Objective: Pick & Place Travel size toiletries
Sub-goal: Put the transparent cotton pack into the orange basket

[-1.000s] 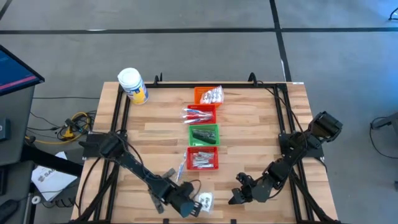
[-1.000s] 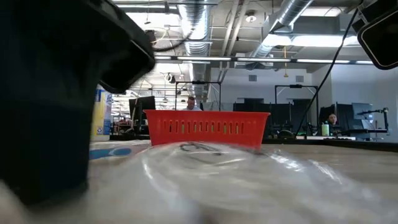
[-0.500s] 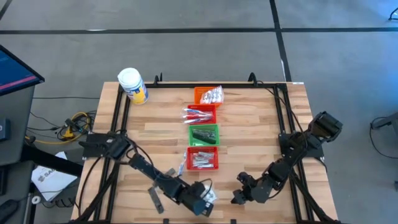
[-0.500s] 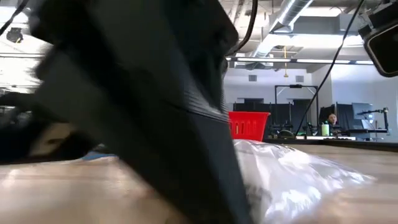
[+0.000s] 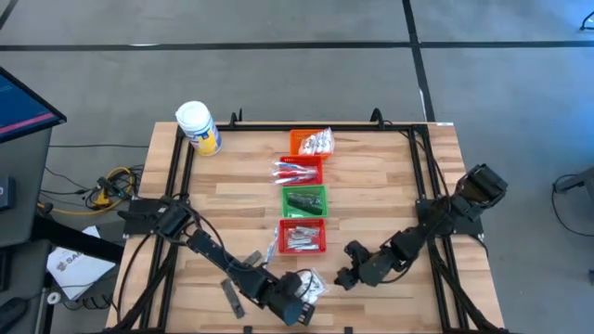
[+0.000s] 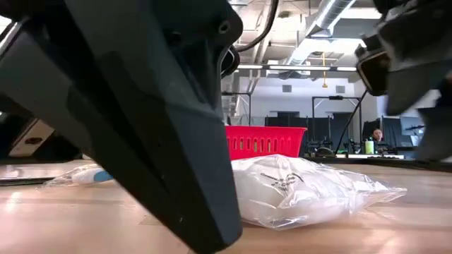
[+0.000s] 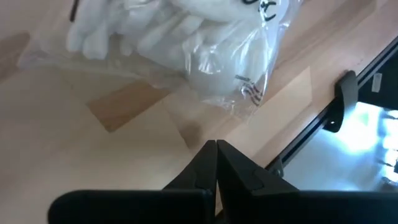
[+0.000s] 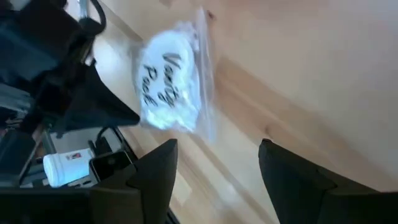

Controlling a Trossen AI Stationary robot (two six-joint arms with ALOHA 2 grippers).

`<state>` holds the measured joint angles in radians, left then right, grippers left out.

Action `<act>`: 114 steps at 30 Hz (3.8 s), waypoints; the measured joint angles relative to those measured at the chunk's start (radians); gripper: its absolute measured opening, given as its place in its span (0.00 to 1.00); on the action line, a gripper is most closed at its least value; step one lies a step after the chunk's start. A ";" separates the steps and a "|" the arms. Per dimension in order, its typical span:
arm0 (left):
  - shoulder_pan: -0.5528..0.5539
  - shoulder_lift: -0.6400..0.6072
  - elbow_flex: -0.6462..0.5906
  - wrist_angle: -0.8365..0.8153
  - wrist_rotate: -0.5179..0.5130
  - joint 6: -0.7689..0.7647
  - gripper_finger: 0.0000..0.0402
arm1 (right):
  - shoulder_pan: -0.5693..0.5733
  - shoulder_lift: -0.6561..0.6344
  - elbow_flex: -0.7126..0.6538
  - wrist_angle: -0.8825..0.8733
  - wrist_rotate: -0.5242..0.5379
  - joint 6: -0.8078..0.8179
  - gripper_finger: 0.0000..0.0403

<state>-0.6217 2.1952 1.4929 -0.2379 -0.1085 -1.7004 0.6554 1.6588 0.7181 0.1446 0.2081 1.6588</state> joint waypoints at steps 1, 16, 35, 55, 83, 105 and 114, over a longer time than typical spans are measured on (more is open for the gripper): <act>-0.003 0.000 0.000 -0.003 -0.003 -0.009 0.00 | -0.009 0.000 0.000 0.004 0.000 -0.016 0.54; -0.002 -0.003 0.002 -0.075 -0.033 -0.070 0.00 | -0.057 0.209 0.005 0.354 -0.116 -0.045 0.55; 0.011 -0.004 0.003 -0.087 -0.030 -0.027 0.00 | -0.076 0.298 0.007 0.548 -0.155 -0.020 0.55; 0.005 -0.004 0.002 -0.088 -0.031 -0.005 0.00 | -0.076 0.303 0.062 0.528 -0.163 -0.050 0.29; -0.007 -0.004 0.002 -0.096 -0.025 0.021 0.00 | -0.088 0.300 0.066 0.503 -0.151 -0.011 0.47; 0.073 -0.208 0.001 -0.377 -0.241 0.116 0.00 | -0.067 0.300 0.063 0.521 -0.155 0.018 0.49; 0.100 -0.197 0.000 -0.376 -0.243 0.131 0.00 | -0.066 0.300 0.064 0.520 -0.155 0.017 0.53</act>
<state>-0.5220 1.9985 1.4933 -0.6135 -0.3516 -1.5696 0.5892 1.9590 0.7818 0.6641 0.0535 1.6761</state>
